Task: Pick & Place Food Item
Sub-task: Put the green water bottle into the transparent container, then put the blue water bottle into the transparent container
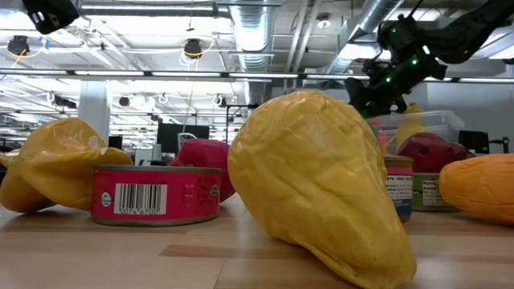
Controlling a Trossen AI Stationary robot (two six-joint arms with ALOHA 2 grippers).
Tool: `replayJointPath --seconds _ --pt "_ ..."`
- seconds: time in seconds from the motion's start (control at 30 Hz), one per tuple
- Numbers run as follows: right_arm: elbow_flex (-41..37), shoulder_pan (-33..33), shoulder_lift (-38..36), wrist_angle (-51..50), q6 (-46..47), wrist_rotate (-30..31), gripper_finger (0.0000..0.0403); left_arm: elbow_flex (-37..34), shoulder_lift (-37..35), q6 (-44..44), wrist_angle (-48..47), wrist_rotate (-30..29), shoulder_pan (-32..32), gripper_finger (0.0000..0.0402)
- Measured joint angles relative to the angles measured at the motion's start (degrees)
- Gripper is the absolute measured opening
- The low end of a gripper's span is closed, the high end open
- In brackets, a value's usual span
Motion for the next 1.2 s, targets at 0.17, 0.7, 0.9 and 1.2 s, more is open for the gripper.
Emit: replayJointPath --seconds 0.17,0.7,0.9,1.2 --pt "0.00 0.02 1.53 2.25 0.07 0.09 0.0225 0.00 -0.02 -0.01 0.07 -0.04 0.02 0.0000" --pt "-0.02 0.13 -2.80 1.02 -1.34 -0.07 0.0260 0.00 -0.01 -0.01 0.09 -0.12 0.01 0.0000" --pt "-0.04 0.13 -5.37 0.36 -4.38 -0.08 0.0287 0.00 0.00 -0.01 0.10 -0.12 0.01 0.0000" --pt "-0.04 2.76 -14.68 1.47 -7.40 -4.37 0.0326 0.00 -0.01 -0.01 0.13 -1.09 0.01 0.0000"
